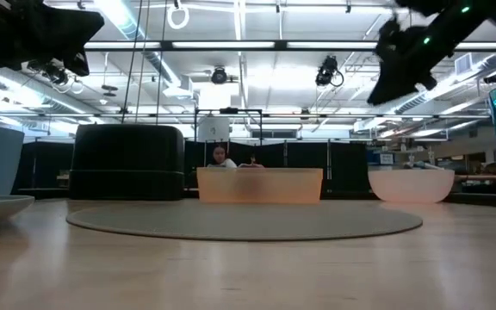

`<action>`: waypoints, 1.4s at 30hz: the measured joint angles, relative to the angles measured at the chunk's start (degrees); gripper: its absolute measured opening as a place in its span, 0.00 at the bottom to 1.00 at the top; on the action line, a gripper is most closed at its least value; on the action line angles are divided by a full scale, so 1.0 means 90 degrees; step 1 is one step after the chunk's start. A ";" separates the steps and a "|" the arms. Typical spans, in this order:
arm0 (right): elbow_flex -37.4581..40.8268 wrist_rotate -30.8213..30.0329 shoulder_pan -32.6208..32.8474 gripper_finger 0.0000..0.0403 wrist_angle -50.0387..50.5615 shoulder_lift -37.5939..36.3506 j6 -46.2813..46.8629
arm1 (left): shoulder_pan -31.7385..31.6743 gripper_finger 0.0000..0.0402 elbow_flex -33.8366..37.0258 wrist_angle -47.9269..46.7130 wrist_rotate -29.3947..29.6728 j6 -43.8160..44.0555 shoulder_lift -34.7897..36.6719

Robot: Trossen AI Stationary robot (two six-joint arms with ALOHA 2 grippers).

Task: Arrange a breakfast setting
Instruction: Put the light orange bowl on the gray mat

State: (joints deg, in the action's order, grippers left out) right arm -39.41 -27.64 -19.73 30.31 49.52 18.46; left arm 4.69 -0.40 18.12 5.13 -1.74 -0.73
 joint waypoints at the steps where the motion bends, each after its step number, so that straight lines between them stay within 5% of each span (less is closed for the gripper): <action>1: -0.0051 0.0001 -0.0160 0.36 0.0119 0.0240 0.0116 | 0.0000 0.10 0.0000 -0.0002 0.0000 0.0002 0.0000; 14: -0.0086 0.0547 -0.1728 0.48 -0.0013 0.2589 0.0343 | 0.0000 0.10 0.0002 -0.0045 -0.0002 0.0007 -0.0002; 20: -0.0086 0.0102 -0.1912 0.48 -0.0059 0.3042 0.0262 | 0.0007 0.10 0.0002 -0.0044 -0.0005 0.0007 -0.0002; 26: -0.0086 0.0366 -0.2106 0.47 -0.0146 0.3212 0.0236 | 0.0007 0.10 0.0002 -0.0043 -0.0005 0.0007 -0.0002; 33: -0.0086 0.0777 -0.2196 0.39 -0.0224 0.3608 0.0321 | 0.0007 0.10 0.0002 -0.0043 -0.0005 0.0000 -0.0002; 42: -0.0081 0.0898 -0.2200 0.16 -0.0301 0.3689 0.0433 | 0.0007 0.10 0.0001 -0.0043 -0.0005 -0.0001 -0.0002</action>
State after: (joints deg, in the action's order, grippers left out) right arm -40.14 -19.56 -39.53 27.61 82.72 22.35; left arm 4.75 -0.39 17.74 5.08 -1.75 -0.75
